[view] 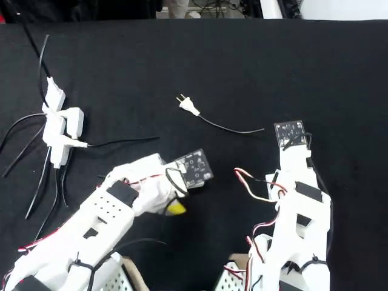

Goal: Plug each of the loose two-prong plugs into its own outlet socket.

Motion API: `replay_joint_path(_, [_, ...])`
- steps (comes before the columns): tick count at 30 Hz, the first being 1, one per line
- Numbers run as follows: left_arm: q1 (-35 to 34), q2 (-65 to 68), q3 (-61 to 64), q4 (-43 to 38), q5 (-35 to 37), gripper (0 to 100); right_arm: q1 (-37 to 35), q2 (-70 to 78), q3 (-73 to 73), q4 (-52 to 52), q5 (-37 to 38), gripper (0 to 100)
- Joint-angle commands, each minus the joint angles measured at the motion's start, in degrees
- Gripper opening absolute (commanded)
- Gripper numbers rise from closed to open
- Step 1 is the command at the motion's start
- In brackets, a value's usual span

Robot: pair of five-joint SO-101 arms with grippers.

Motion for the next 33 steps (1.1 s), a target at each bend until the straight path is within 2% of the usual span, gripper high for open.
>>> replay_joint_path(1, [4.09,-1.32,-1.98,2.81,0.44,39,0.79,-0.13,-1.36,-1.32,-0.62,1.4])
replay_joint_path(6, [11.47,-1.32,0.48,-0.35,0.53,39,1.14,-0.13,-1.36,-1.41,-0.62,1.4])
replay_joint_path(14, [8.75,0.26,-0.84,-11.60,7.12,39,1.41,-0.22,-1.89,-1.41,-0.70,1.3])
replay_joint_path(17, [7.08,6.33,-2.51,-13.54,7.56,39,4.04,-0.22,-2.33,-1.41,-2.29,1.3])
replay_joint_path(23, [7.34,24.26,-11.03,-12.31,7.38,39,6.86,-0.22,-3.47,-1.41,-5.10,1.3])
replay_joint_path(27, [7.34,24.70,-15.16,-5.45,7.30,39,6.59,-0.22,-3.47,-1.41,-5.10,1.3])
replay_joint_path(33, [6.64,24.70,-15.34,-4.66,7.12,39,6.68,-0.13,-3.12,-2.81,-5.10,1.3])
